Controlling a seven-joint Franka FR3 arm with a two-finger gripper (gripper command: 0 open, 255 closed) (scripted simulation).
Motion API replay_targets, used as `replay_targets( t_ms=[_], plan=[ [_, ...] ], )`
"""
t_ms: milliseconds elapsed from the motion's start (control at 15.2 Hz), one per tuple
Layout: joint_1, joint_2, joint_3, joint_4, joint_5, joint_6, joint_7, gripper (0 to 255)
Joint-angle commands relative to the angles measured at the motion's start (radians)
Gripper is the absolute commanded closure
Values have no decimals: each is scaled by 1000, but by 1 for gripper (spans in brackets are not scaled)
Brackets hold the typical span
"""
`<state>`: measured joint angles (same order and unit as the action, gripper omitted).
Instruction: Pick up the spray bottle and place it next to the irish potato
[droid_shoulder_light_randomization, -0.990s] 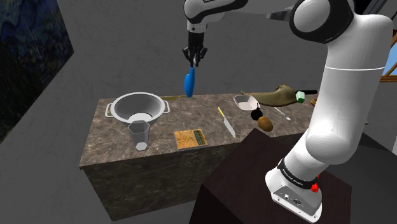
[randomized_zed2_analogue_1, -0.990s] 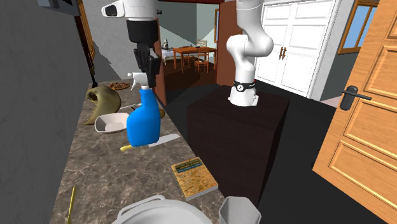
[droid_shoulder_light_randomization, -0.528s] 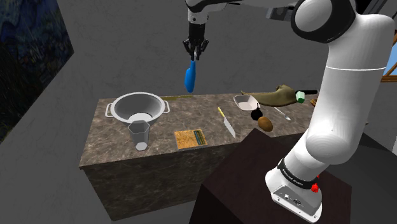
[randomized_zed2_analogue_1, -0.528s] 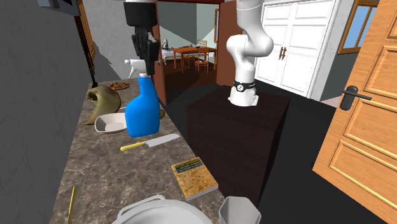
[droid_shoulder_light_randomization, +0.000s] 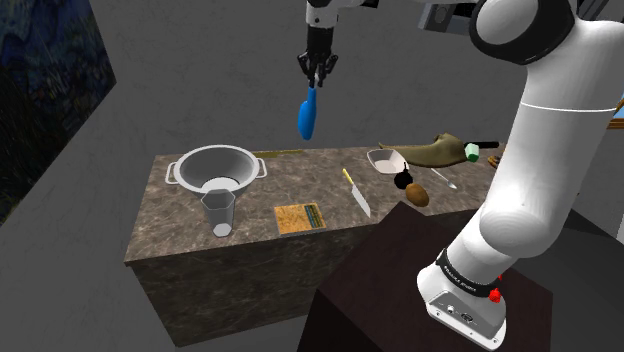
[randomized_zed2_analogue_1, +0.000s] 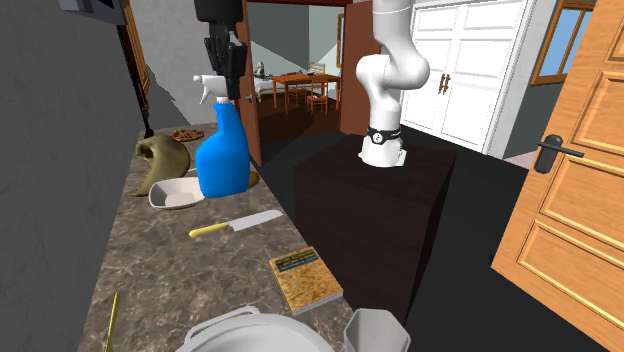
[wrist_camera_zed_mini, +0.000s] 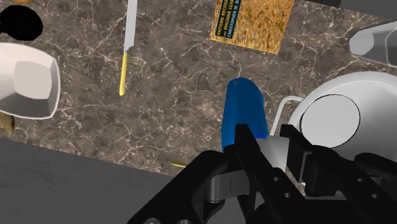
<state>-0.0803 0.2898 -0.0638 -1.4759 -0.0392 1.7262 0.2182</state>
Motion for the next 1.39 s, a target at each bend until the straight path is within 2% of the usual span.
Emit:
replay_targets(
  t_ms=[0,660,1320],
  plan=[
    [-24,-28,-14,-34,0,7,-38,255],
    [-142,-168,-98,-227,-7,72,-237,255],
    [-263,-214,-199,-288,-11,102,-457,255]
  ],
)
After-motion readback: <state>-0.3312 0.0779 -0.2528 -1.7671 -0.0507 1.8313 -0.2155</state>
